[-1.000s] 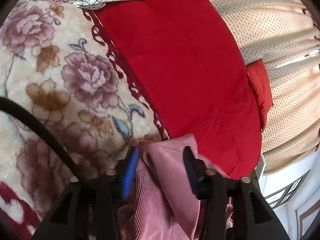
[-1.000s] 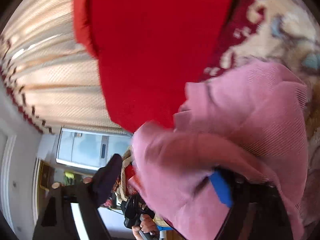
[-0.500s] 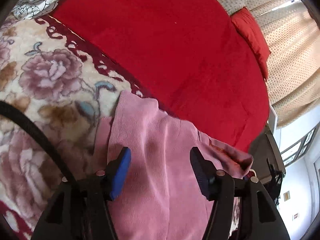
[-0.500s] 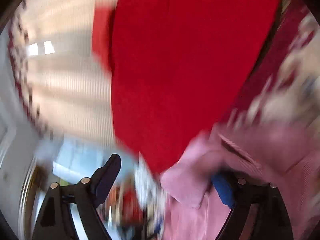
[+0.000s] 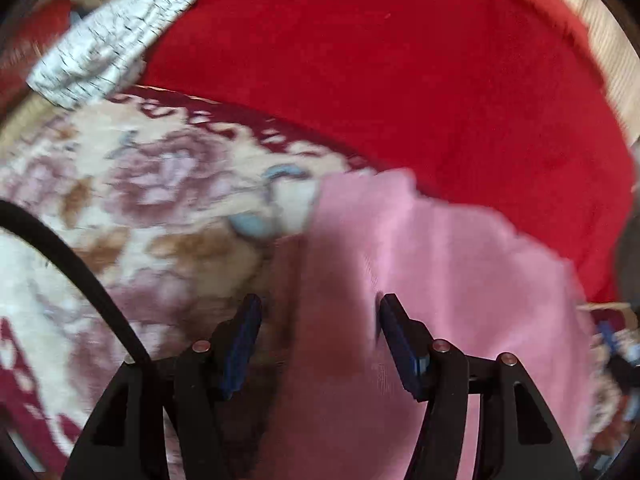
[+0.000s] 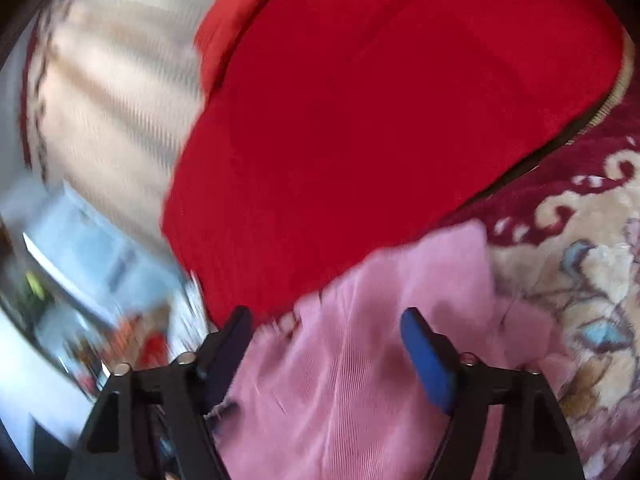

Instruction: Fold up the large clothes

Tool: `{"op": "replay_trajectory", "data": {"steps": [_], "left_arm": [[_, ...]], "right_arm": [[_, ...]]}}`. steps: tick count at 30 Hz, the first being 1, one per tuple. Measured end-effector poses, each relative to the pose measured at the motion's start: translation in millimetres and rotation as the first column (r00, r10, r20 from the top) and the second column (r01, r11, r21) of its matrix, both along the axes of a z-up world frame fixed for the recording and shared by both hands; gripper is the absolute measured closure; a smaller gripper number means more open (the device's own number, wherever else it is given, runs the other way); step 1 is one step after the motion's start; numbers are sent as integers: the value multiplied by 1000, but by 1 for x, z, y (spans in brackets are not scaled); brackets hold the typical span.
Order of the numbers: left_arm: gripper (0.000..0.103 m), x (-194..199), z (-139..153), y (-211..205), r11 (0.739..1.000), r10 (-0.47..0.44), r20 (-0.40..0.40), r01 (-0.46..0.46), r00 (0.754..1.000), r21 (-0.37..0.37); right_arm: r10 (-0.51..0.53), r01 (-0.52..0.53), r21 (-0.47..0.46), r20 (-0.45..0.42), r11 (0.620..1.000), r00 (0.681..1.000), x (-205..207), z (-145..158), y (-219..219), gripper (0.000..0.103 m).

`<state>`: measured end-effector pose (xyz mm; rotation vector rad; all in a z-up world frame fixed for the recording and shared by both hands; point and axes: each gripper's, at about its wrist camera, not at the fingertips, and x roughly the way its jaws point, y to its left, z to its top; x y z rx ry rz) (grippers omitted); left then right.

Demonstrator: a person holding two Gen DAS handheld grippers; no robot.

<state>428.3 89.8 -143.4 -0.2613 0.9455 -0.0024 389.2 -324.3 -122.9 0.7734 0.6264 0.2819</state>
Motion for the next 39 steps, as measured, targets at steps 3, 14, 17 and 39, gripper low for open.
{"op": "replay_trajectory", "data": {"steps": [3, 14, 17, 39], "left_arm": [[39, 0, -7, -1, 999, -10, -21, 11, 1000, 46], [39, -13, 22, -16, 995, -71, 76, 65, 995, 73], [39, -7, 10, -19, 994, -73, 9, 72, 997, 79], [22, -24, 4, -53, 956, -178, 1, 172, 984, 237]], "right_arm": [[32, -58, -175, -149, 983, 988, 17, -18, 29, 33], [100, -158, -287, -208, 945, 973, 36, 1, 88, 45], [224, -291, -264, -257, 919, 940, 57, -12, 127, 45], [22, -69, -309, -153, 949, 988, 15, 1, 64, 46]]}}
